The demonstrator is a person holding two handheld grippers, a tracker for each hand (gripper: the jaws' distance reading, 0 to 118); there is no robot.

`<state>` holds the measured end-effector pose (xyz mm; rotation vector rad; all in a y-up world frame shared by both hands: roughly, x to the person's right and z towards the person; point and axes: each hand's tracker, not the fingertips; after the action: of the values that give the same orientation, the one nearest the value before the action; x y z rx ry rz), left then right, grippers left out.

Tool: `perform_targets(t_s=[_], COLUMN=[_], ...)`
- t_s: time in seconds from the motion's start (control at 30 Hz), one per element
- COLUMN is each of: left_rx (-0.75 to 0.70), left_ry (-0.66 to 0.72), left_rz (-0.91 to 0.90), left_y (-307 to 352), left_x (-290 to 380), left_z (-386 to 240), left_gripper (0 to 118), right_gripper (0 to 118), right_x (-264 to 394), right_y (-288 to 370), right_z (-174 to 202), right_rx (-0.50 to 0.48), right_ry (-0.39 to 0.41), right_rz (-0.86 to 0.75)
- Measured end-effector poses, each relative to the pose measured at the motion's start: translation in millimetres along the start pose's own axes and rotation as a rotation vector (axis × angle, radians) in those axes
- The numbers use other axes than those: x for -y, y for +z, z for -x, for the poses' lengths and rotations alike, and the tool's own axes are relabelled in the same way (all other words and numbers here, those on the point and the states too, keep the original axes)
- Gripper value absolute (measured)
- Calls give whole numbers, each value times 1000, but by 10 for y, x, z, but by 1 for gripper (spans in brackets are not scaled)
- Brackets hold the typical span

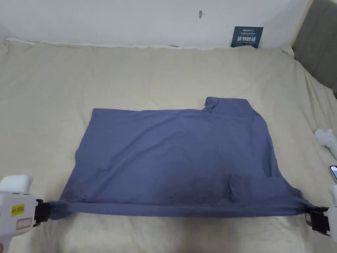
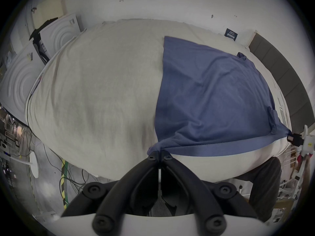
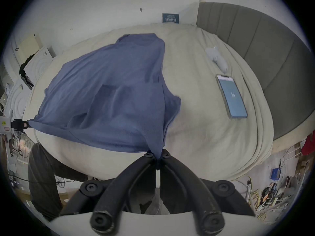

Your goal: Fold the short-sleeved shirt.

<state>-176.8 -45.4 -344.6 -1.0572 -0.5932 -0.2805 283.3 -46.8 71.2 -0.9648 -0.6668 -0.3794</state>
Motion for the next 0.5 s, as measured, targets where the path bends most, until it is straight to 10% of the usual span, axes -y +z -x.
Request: perform_targets(t_s=[0.5], left_rx=[-54], left_ry=[-83], left_rz=[-10], left_y=[-832], left_x=[-1582], left_z=[-254], left_gripper=[0], right_gripper=[2], right_x=[-1561], right_y=[-826], right_z=[318], right_rx=[63], right_ry=[60], right_rz=[10])
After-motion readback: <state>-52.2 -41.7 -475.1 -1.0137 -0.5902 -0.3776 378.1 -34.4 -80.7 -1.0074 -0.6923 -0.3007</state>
